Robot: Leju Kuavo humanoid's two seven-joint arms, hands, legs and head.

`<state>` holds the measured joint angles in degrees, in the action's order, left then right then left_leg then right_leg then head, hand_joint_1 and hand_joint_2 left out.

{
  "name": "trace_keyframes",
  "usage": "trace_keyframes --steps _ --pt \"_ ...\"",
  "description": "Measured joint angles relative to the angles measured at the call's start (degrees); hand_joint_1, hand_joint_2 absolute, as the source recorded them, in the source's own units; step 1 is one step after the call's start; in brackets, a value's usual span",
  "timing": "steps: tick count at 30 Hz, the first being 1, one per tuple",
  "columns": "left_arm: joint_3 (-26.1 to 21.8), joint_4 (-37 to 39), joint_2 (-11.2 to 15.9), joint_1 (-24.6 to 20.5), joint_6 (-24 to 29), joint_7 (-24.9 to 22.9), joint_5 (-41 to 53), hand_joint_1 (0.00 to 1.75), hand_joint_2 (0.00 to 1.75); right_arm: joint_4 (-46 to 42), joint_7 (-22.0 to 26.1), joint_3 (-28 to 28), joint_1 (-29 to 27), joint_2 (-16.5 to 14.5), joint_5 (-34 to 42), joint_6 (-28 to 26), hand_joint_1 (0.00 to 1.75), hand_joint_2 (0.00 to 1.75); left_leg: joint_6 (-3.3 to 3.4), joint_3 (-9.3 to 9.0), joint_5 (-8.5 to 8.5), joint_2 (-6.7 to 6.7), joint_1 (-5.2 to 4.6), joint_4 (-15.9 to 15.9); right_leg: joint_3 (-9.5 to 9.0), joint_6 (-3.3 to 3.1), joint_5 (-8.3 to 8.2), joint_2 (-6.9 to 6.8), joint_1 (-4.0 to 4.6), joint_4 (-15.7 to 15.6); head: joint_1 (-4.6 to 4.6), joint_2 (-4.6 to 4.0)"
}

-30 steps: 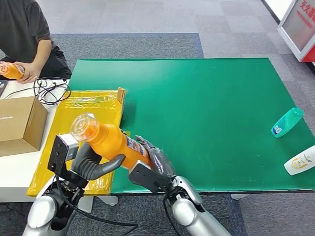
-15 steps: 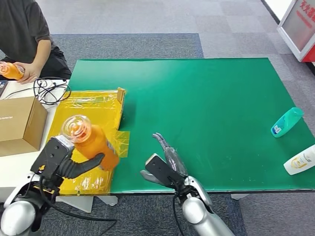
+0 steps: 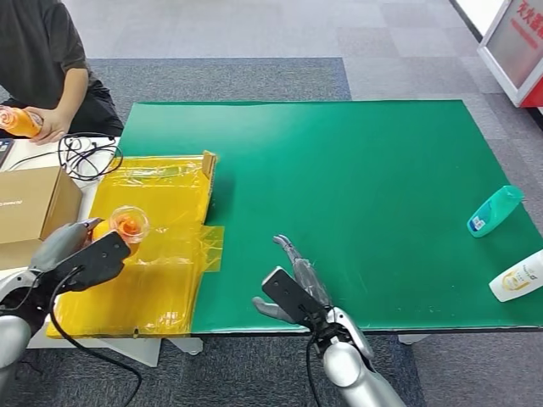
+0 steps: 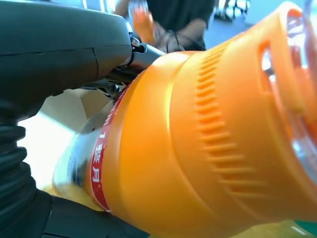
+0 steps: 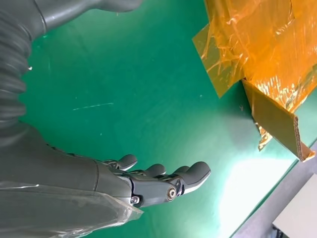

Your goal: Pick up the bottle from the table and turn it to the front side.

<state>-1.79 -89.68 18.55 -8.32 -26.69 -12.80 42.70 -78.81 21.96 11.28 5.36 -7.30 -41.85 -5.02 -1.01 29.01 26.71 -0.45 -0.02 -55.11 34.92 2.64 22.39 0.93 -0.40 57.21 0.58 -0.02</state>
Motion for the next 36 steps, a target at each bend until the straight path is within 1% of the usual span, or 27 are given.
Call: trace_keyframes --steps 5,10,14,17,19,20,22,25,26,28,29,30,33,36 --pt "5.67 8.38 0.44 -7.69 0.73 2.95 12.66 1.75 1.75 0.24 -0.51 -0.01 -0.08 -0.02 -0.66 0.68 0.00 1.75 0.01 0.00 -0.03 -0.01 -0.01 0.00 0.00 0.00 -0.02 0.01 -0.01 0.00 0.01 0.00" --pt "11.83 15.96 -1.17 -14.20 3.19 6.79 20.91 1.66 1.75 0.70 -0.95 0.06 -0.47 -0.13 -0.81 1.26 0.00 1.75 0.00 0.03 -0.02 0.00 -0.01 -0.01 0.01 0.00 -0.02 0.02 -0.03 0.00 0.01 0.00" --pt "15.48 19.54 -3.11 -16.67 4.24 9.37 22.65 1.62 1.75 0.99 -1.15 0.14 -0.66 -0.15 -0.82 1.39 0.00 1.75 0.01 0.03 -0.02 0.01 -0.02 -0.01 0.03 0.00 -0.02 0.04 -0.04 0.00 0.02 0.00" --pt "17.44 21.49 -4.55 -17.30 4.94 10.75 22.67 1.62 1.75 1.01 -1.46 0.16 -0.70 -0.15 -0.84 1.41 0.00 1.75 0.01 0.03 -0.01 0.01 -0.02 -0.01 0.04 0.00 -0.02 0.04 -0.05 -0.01 0.01 0.00" --pt "18.33 22.42 -5.38 -17.36 5.11 11.07 22.55 1.58 1.75 1.01 -1.63 0.16 -0.72 -0.15 -0.84 1.42 0.00 1.75 0.01 0.03 -0.01 0.01 -0.02 -0.01 0.04 0.00 -0.02 0.04 -0.05 0.00 0.01 0.00" --pt "18.67 22.78 -5.69 -17.36 5.15 11.13 22.52 1.53 1.75 1.01 -1.67 0.16 -0.73 -0.15 -0.84 1.43 0.00 1.75 0.01 0.03 -0.01 0.01 -0.02 -0.01 0.04 0.00 -0.02 0.04 -0.05 0.00 0.01 0.00" --pt "19.21 23.43 -6.16 -17.40 5.13 11.27 22.40 1.37 1.75 1.02 -1.72 0.15 -0.76 -0.15 -0.85 1.44 0.00 1.75 0.00 0.03 -0.01 0.01 -0.02 -0.01 0.04 0.00 -0.02 0.04 -0.05 0.00 0.01 0.00" --pt "19.81 24.81 -6.75 -17.46 4.66 11.30 22.08 1.09 1.75 1.02 -1.73 0.15 -0.77 -0.15 -0.86 1.56 0.00 1.75 0.00 0.03 -0.02 0.01 -0.01 0.00 0.04 0.00 -0.02 0.04 -0.05 0.00 0.01 0.00" --pt "19.98 25.45 -6.95 -17.46 4.31 11.03 22.04 0.97 1.75 1.02 -1.73 0.15 -0.77 -0.15 -0.86 1.62 0.00 1.75 0.00 0.03 -0.02 0.01 -0.01 0.00 0.04 0.00 -0.02 0.04 -0.05 0.00 0.01 0.00" --pt "20.18 26.96 -7.34 -17.46 3.45 10.13 21.97 0.63 1.75 1.03 -1.76 0.16 -0.76 -0.15 -0.85 1.74 0.00 1.75 0.00 0.03 -0.02 0.01 -0.01 0.00 0.03 0.00 -0.02 0.04 -0.05 0.00 0.01 0.00" --pt "20.19 27.74 -7.52 -17.49 3.15 9.67 21.95 0.50 1.75 1.06 -1.78 0.17 -0.75 -0.15 -0.85 1.79 0.00 1.75 0.00 0.03 -0.02 0.01 -0.01 0.00 0.03 0.00 -0.02 0.04 -0.05 0.00 0.01 0.00" --pt "20.16 28.50 -7.68 -17.54 2.95 9.25 21.98 0.30 1.75 1.13 -1.80 0.17 -0.74 -0.15 -0.84 1.85 0.00 1.75 0.00 0.03 -0.02 0.01 -0.01 0.00 0.03 0.00 -0.02 0.04 -0.05 0.00 0.01 0.00" --pt "20.00 30.33 -8.07 -17.71 2.63 8.38 22.15 0.00 1.75 1.42 -1.83 0.17 -0.70 -0.15 -0.84 2.14 0.00 1.75 0.00 0.03 -0.02 0.01 -0.01 0.00 0.02 0.00 -0.02 0.04 -0.05 0.00 0.01 0.00" --pt "19.83 31.62 -8.35 -17.61 2.40 7.74 22.40 0.00 1.75 1.48 -1.83 0.18 -0.69 -0.15 -0.84 2.37 0.00 1.75 0.00 0.04 -0.02 0.01 -0.01 0.00 0.02 0.00 -0.02 0.03 -0.05 0.00 0.01 0.00"
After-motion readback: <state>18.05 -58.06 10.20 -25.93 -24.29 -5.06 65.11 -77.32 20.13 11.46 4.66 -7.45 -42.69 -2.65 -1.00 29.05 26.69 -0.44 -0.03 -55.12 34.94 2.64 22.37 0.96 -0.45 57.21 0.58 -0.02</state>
